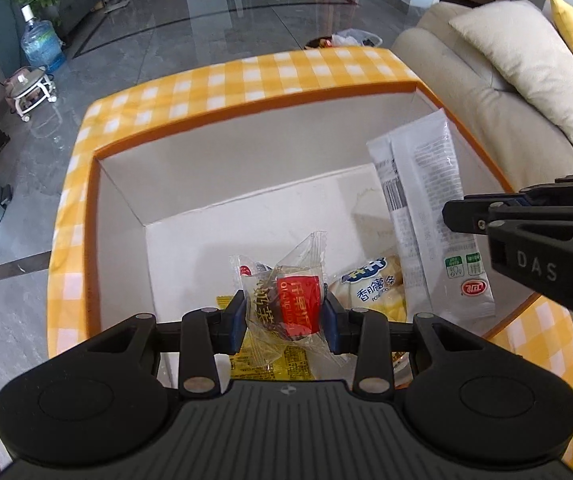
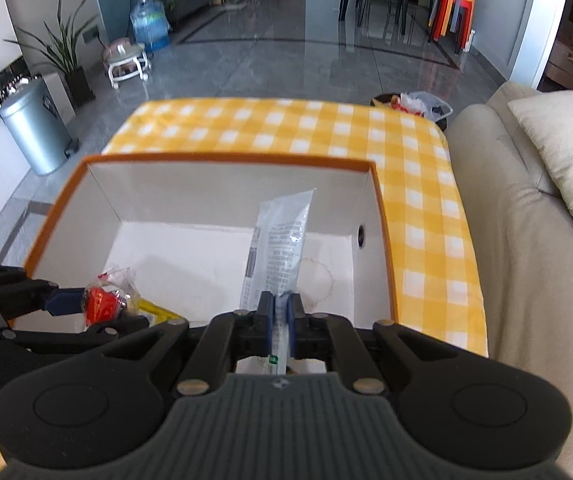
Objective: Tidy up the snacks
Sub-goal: 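Carry both held snacks over the box and open both tools to drop them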
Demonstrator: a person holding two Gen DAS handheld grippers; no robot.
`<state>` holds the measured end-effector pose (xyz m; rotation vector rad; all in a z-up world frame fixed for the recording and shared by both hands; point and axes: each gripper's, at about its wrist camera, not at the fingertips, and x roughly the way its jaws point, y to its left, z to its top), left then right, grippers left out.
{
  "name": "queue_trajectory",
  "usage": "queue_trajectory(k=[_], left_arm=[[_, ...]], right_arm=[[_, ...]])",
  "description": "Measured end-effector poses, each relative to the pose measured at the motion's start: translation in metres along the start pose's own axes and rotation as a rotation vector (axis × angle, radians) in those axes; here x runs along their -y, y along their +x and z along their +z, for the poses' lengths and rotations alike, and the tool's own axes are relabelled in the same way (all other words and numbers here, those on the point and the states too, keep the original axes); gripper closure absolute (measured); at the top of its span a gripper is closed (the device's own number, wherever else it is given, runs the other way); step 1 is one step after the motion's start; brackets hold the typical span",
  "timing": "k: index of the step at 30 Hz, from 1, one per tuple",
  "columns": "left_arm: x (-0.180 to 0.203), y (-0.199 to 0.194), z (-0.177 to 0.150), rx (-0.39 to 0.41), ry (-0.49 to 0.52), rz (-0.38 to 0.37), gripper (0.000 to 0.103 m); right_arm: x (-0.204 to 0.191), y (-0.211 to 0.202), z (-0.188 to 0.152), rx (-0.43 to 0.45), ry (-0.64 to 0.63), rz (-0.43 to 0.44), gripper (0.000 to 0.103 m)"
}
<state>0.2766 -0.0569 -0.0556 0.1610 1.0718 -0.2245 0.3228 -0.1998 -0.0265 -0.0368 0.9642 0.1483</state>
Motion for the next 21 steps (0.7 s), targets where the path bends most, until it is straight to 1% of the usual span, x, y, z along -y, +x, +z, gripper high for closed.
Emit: queue_trajectory(k=[8,19,21], left_arm=[[0.000,0.022,0.004,-0.051,0.000,0.017,0.061],[0.005,0.031,0.002,-0.082,0.017,0.033,0.060],[0.006,0.031,0.001,-0.087,0.022,0.041,0.057]], right_arm=[[-0.002,0.017,-0.001,-0.042,-0.034,-0.034,0.101],[-0.002,0.025,-0.002,-0.062,-0.054,-0.064,0.099],[-0.003,0.025,-0.003,-0.066,-0.063,-0.066,0.099]])
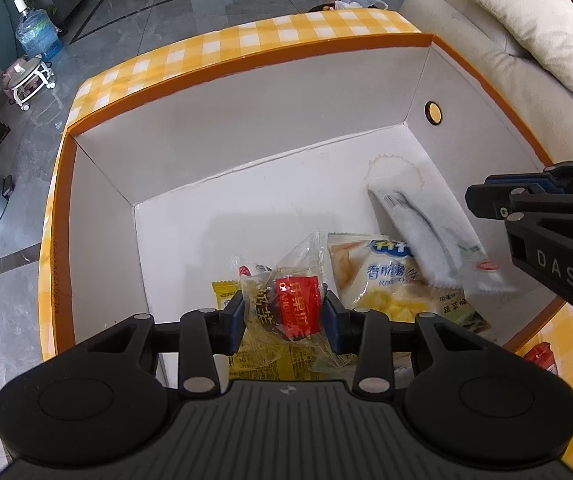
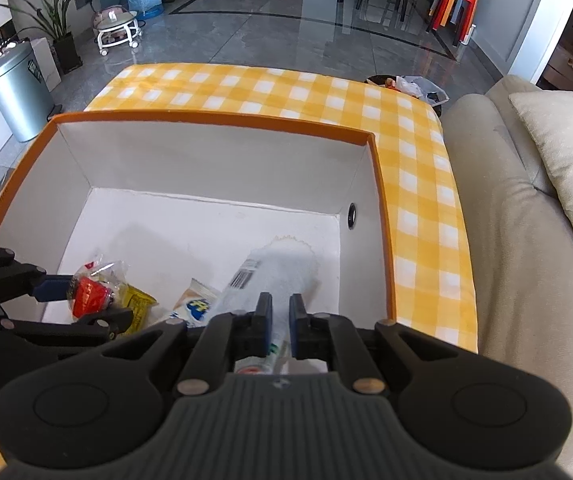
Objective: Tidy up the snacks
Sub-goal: 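Carry both held snacks over the box and open both tools to drop them, then withdraw both open tools from the box back toward the remaining snacks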
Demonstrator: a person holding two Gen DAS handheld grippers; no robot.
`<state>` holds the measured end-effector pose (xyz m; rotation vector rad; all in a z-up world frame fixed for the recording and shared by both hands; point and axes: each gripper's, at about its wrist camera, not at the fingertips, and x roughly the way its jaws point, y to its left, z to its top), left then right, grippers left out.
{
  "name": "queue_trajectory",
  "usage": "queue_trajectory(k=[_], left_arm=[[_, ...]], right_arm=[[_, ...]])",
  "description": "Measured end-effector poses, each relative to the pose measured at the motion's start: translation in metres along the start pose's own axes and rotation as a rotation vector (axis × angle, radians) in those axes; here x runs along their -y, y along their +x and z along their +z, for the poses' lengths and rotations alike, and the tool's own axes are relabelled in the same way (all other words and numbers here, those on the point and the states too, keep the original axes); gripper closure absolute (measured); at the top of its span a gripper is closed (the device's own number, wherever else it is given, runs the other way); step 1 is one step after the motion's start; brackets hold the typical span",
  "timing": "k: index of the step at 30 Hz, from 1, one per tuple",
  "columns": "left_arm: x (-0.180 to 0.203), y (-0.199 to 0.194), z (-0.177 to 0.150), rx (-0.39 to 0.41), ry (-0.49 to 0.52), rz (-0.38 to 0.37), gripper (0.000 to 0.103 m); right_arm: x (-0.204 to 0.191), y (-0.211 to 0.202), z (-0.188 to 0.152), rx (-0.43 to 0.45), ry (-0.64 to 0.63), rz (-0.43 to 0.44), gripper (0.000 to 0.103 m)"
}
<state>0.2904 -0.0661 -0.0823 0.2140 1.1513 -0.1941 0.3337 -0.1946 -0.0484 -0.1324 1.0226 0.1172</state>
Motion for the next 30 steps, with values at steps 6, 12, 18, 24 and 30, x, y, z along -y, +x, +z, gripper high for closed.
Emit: queue_trajectory(k=[6,12,18,24,30], left_arm=[[0.000,-0.012,-0.001,0.035,0.000,0.011,0.052],[-0.003,-0.033,-0.005,0.083,-0.017,0.001,0.043],[-0.004,-0.068,-0.016,0.176,-0.034,0.002,0.038],[-0.005,-0.101,-0.035,0.264,-0.070,0.010,0.037],[-0.006,-0.125,-0.065,0.299,-0.091,0.019,0.037]], right_arm=[[-0.001,-0.009,-0.001,0.015,-0.006,-0.002,0.096],[-0.002,-0.028,-0.002,0.064,0.014,-0.004,0.068],[0.001,-0.055,-0.009,0.131,0.069,-0.010,0.051],[0.003,-0.084,-0.027,0.191,0.131,0.002,0.045],[-0.001,-0.110,-0.054,0.223,0.195,0.036,0.043]])
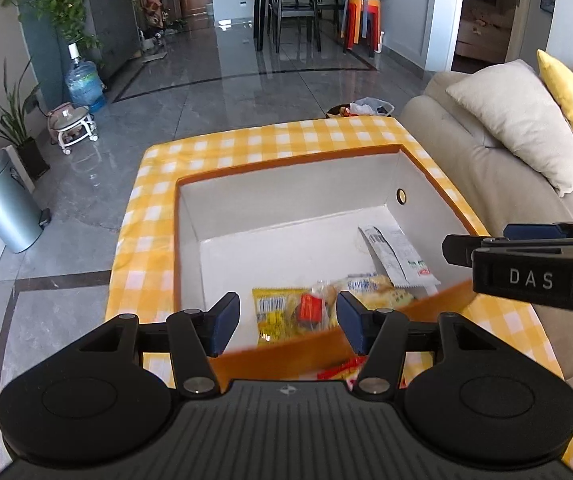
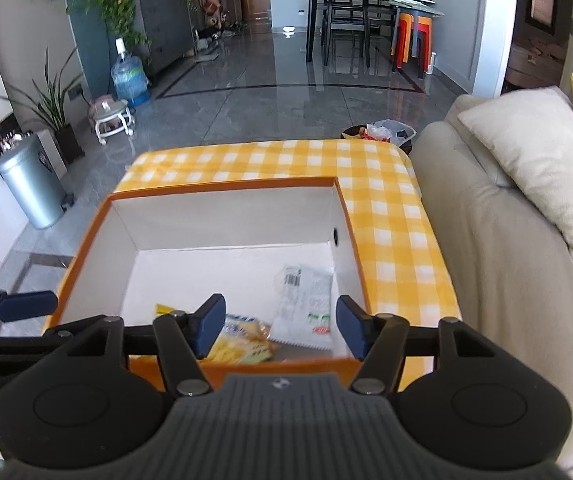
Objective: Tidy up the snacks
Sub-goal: 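Withdraw both open tools from the box back toward the remaining snacks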
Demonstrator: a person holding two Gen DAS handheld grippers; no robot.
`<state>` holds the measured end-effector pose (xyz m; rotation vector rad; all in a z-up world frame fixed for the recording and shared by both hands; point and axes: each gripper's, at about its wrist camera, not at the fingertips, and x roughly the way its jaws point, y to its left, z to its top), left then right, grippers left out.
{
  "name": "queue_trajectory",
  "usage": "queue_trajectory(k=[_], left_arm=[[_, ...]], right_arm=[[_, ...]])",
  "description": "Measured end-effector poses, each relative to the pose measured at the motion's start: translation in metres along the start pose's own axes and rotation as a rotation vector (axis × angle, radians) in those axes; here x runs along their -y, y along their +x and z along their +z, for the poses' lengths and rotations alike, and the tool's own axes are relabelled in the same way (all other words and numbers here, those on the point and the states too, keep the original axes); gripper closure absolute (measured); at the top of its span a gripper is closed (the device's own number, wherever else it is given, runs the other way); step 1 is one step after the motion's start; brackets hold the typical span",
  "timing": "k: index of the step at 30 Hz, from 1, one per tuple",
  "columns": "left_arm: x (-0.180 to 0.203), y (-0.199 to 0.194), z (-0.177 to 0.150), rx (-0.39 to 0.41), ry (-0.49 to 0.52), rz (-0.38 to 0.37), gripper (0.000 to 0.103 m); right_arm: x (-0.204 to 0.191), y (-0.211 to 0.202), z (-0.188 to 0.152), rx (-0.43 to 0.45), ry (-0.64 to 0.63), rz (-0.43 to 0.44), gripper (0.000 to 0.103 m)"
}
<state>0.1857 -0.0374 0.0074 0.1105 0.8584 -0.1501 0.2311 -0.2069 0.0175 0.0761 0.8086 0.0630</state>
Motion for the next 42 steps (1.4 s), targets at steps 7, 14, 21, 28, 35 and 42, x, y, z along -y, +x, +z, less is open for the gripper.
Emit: queue_trajectory(k=[7,14,21,28,35,42], left_arm=[[-0.007,-0.031,-0.028,0.026,-0.080,-0.021,0.037],[-0.015,-0.049,-0.055,0.020,-0.154,-0.048,0.037],[-0.015,-0.053,-0.078,-0.010,-0.194,-0.069,0.037],[-0.013,-0.051,-0.095,-0.044,-0.205,-0.066,0.037],[-0.008,-0.045,-0.107,-0.091,-0.199,-0.076,0.037],[-0.004,-0.035,-0.120,-0.161,-0.191,-0.085,0.037]], right_arm=[[-0.004,-0.035,-0.028,0.012,0.076,0.037,0.042],[-0.009,-0.066,-0.062,0.026,0.072,0.043,0.041],[-0.003,-0.081,-0.088,0.013,0.077,0.028,0.040],[0.005,-0.083,-0.106,0.001,0.087,0.019,0.040],[0.008,-0.080,-0.129,0.007,0.049,-0.001,0.040],[0.016,-0.066,-0.152,-0.070,0.054,-0.018,0.040]])
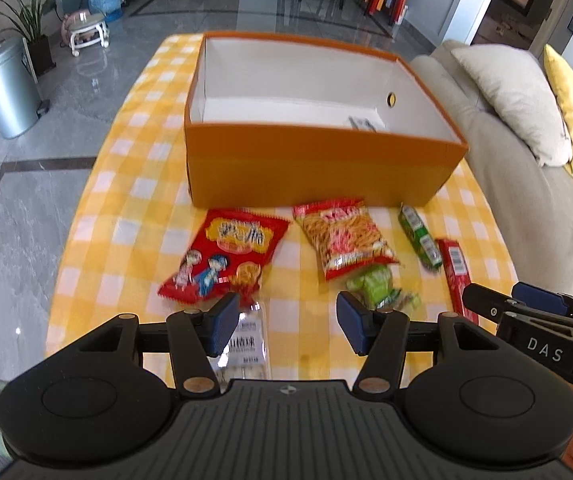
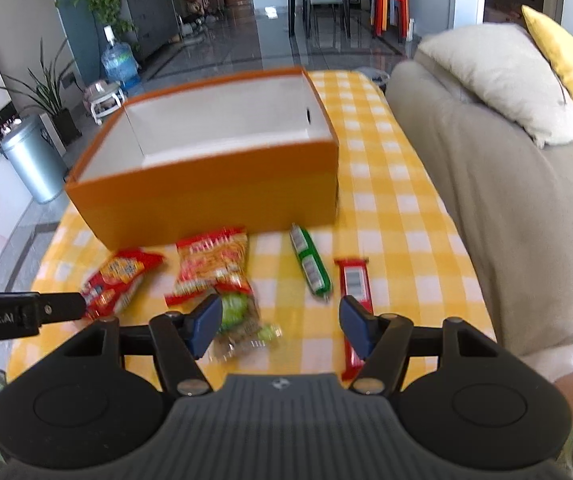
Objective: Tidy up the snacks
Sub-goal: 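Withdraw both open tools from the box back toward the remaining snacks, then grasp the yogurt hawthorn ball pack with the left tool while the right tool grasps the green raisin bag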
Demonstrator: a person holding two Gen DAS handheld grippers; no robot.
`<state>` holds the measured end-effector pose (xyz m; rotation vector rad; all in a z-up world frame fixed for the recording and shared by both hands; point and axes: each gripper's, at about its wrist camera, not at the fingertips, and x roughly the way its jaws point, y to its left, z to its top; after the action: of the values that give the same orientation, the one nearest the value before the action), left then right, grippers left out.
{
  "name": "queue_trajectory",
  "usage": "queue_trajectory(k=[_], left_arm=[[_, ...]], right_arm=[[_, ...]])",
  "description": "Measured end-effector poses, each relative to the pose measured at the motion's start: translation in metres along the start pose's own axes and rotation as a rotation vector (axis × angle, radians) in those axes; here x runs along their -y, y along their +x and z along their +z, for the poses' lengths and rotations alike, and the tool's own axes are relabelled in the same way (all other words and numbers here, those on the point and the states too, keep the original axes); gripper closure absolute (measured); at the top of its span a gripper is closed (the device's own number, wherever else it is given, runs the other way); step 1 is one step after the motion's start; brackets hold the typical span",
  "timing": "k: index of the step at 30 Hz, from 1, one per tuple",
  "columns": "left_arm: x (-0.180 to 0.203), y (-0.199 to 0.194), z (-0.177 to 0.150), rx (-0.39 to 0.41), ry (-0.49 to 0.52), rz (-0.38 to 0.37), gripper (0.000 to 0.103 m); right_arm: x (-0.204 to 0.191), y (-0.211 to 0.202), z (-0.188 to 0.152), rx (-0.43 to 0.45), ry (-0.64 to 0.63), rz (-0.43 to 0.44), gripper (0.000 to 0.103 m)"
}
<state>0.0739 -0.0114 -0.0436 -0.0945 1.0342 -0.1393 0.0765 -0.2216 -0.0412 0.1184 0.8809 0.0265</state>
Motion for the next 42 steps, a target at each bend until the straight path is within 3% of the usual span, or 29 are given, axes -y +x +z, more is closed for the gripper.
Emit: queue_trajectory(k=[7,12,17,20,24,30,34,42], left_arm=[[0.002,0.012,-0.011,-0.051,0.008,0.001,0.036],[0.001,0.018,-0.012,-0.054,0.003,0.011,0.027],[0.000,0.024,-0.011,-0.061,0.000,0.012,0.024],[0.001,0.030,-0.012,-0.066,0.007,0.022,0.023],[0.000,0.041,-0.013,-0.089,0.016,0.041,0.022],[-0.005,0.055,-0.013,-0.157,0.028,0.159,0.022],[-0.017,0.065,-0.016,-0.216,-0.028,0.158,0.022],[-0.022,0.076,-0.020,-0.248,-0.060,0.144,0.019]], right_arm=[[0.001,0.012,-0.015,-0.061,0.002,-0.011,0.039],[0.000,0.016,-0.016,-0.063,-0.004,-0.013,0.038],[0.000,0.022,-0.016,-0.078,0.000,-0.009,0.036],[0.000,0.025,-0.015,-0.081,0.005,0.000,0.028],[0.000,0.033,-0.015,-0.093,0.005,0.006,0.028],[-0.002,0.042,-0.014,-0.110,0.009,0.018,0.028],[-0.011,0.048,-0.012,-0.102,-0.019,0.050,0.028],[-0.034,0.064,-0.010,-0.059,-0.141,0.102,0.028]])
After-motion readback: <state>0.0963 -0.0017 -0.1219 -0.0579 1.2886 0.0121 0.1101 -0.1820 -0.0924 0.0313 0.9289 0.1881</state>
